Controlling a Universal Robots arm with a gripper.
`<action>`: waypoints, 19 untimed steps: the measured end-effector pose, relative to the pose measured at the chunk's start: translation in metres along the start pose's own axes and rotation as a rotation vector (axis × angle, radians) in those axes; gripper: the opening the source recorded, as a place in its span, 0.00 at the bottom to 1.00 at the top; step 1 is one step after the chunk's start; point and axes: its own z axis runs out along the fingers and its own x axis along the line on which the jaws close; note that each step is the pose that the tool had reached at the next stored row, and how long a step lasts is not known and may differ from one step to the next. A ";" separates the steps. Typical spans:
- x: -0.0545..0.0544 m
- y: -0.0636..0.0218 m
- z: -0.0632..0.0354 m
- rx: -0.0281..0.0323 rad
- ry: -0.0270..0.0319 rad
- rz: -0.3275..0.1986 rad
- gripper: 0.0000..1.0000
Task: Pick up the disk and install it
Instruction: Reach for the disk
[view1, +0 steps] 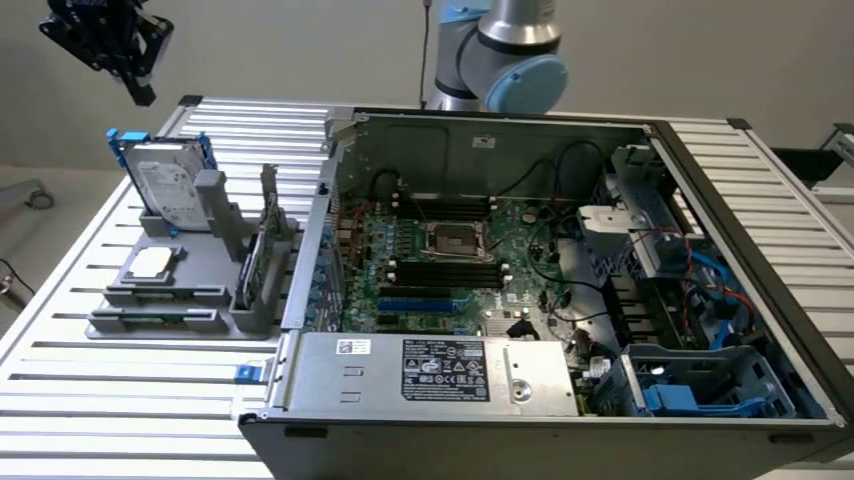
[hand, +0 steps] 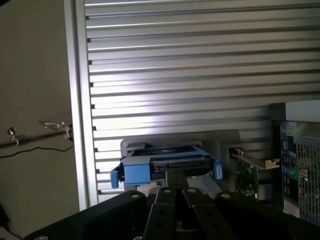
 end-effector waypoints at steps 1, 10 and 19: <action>0.005 0.0007 0.0005 0.0001 0.0000 0.000 0.11; 0.024 0.0018 0.0013 -0.0009 0.0002 0.000 0.11; 0.024 0.0018 0.0014 -0.0009 0.0002 0.000 0.11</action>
